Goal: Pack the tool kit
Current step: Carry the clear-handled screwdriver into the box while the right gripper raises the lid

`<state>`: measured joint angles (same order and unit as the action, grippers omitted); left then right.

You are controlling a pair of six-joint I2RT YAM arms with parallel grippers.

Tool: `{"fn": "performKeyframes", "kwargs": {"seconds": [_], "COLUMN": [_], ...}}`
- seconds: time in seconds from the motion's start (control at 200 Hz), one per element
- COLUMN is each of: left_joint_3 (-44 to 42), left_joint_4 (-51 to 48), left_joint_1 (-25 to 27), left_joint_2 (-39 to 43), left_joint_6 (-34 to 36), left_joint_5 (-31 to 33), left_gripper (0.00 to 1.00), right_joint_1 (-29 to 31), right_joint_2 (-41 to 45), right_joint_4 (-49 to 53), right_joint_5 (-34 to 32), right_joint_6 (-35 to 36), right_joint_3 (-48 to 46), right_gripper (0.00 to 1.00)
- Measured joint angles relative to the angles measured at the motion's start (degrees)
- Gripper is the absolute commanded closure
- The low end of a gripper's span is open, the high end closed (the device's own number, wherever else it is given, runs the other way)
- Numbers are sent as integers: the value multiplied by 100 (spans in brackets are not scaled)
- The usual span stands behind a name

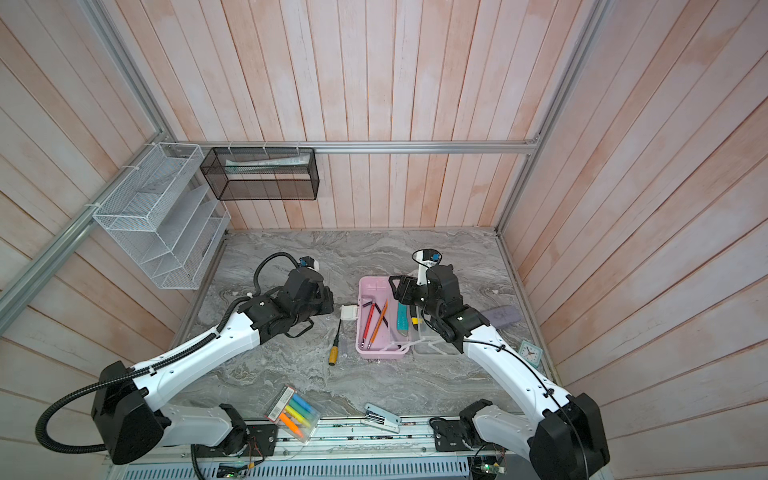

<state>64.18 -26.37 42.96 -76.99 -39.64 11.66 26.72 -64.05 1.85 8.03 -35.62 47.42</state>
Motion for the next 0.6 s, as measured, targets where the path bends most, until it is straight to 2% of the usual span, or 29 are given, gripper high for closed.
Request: {"fn": "performKeyframes", "kwargs": {"seconds": [0.165, 0.37, 0.6], "left_joint_3": [348, 828, 992], "left_joint_4": [765, 1504, 2299], "left_joint_1": [426, 857, 1073], "left_joint_2": [-262, -1005, -1681], "left_joint_6": [-225, -426, -791], "left_joint_5": [-382, -597, -841], "left_gripper": [100, 100, 100], "right_joint_1": [-479, -1257, -1567], "right_joint_2": [343, 879, 1316], "right_joint_4": [240, 605, 881], "right_joint_5": [-48, -44, 2], "right_joint_6": [-15, -15, -20], "right_joint_3": [33, 15, -197], "right_gripper": [42, 42, 42]}}
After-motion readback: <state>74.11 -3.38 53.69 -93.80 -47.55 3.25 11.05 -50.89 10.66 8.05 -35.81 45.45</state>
